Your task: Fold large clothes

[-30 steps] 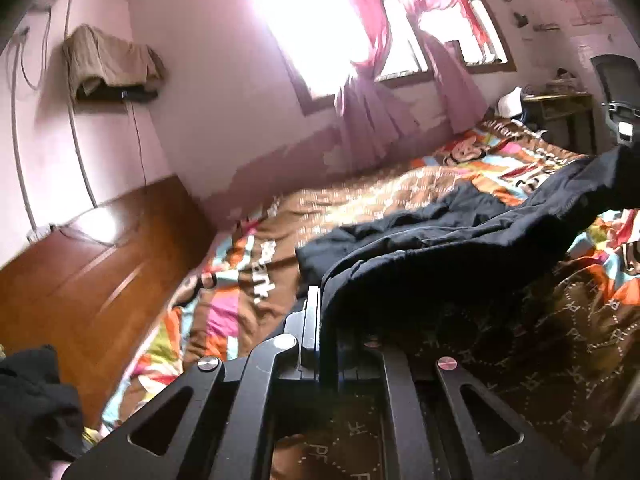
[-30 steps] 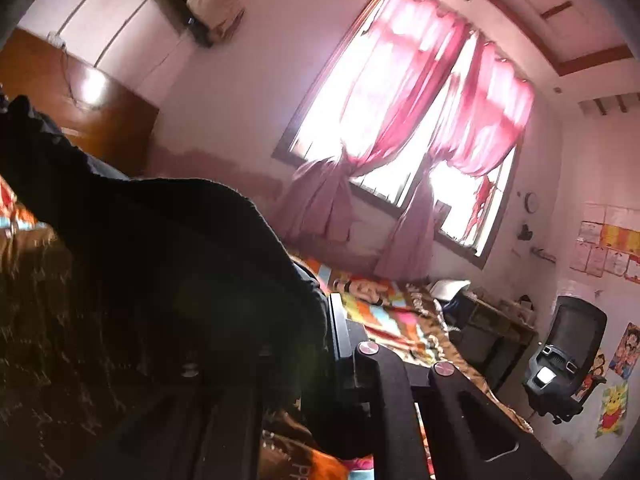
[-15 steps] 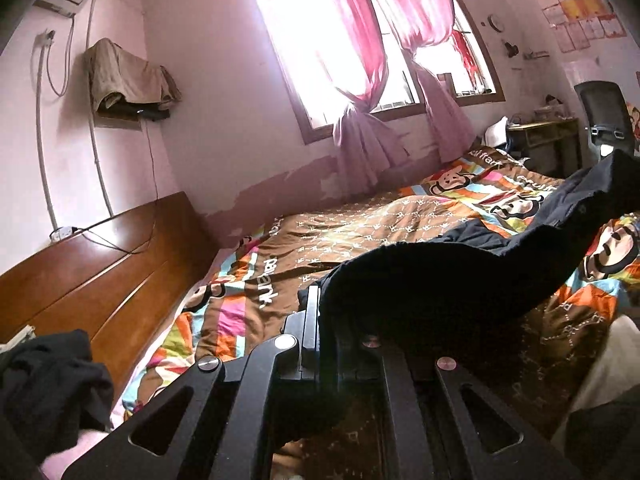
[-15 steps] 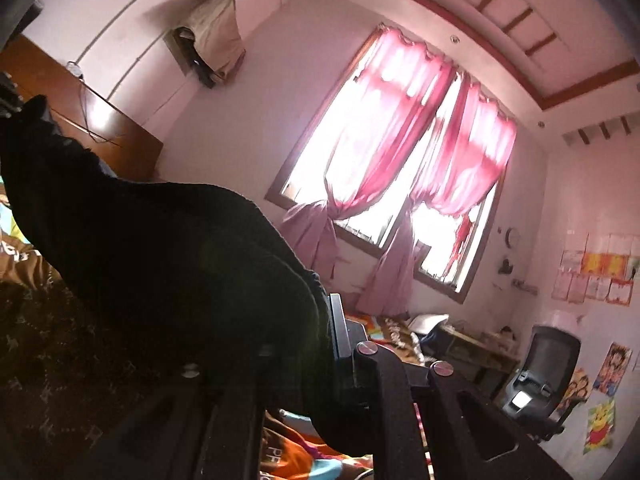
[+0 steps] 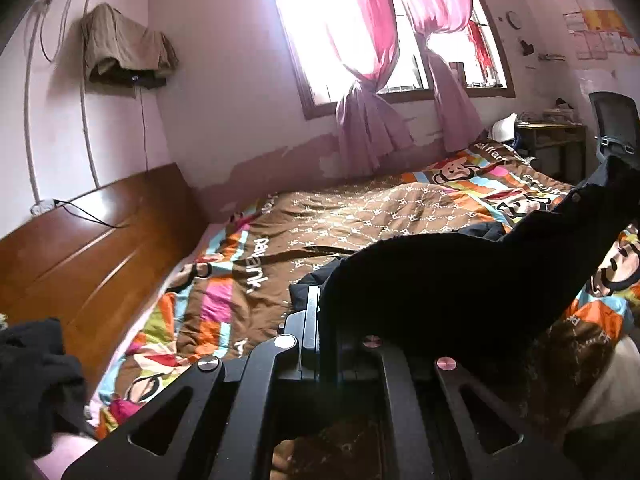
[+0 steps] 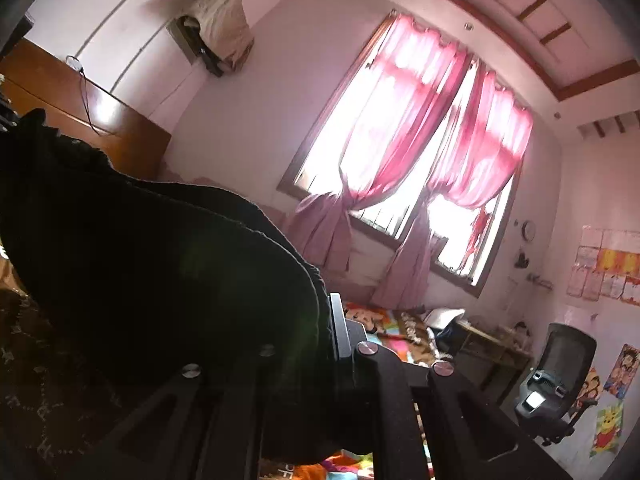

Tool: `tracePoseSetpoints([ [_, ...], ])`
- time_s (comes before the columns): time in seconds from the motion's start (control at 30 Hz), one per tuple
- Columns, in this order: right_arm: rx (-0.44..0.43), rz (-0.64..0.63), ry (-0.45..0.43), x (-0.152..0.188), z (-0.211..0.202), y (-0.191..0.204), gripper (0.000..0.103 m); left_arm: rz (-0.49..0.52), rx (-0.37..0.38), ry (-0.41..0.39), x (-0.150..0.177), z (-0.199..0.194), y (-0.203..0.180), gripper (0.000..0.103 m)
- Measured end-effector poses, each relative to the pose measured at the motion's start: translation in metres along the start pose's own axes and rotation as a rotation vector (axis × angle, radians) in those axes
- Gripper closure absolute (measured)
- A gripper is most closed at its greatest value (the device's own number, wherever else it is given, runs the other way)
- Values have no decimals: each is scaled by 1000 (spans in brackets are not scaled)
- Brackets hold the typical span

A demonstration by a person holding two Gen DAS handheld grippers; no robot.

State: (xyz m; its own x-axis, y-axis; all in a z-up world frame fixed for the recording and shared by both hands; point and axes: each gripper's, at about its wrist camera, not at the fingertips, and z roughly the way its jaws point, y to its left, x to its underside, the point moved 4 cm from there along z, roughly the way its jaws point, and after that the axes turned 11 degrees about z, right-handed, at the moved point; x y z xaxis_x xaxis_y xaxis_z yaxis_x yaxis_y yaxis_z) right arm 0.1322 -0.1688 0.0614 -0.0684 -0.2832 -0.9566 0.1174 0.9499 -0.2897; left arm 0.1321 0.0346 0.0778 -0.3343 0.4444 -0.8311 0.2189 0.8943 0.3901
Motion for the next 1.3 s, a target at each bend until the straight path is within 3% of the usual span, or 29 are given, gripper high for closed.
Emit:
tracePoseSetpoints([
  [0.43, 12, -30, 94, 7, 125, 11, 94, -49, 12, 57, -33, 131, 26, 98],
  [0.87, -4, -17, 289, 61, 265, 30, 94, -83, 67, 203, -18, 291, 27, 98],
  [1.13, -25, 9, 426, 107, 315, 40, 93, -40, 108, 278, -7, 337, 17, 98],
  [1.3, -42, 57, 462, 115, 321, 39, 90, -47, 125, 291, -1, 347, 16, 98],
])
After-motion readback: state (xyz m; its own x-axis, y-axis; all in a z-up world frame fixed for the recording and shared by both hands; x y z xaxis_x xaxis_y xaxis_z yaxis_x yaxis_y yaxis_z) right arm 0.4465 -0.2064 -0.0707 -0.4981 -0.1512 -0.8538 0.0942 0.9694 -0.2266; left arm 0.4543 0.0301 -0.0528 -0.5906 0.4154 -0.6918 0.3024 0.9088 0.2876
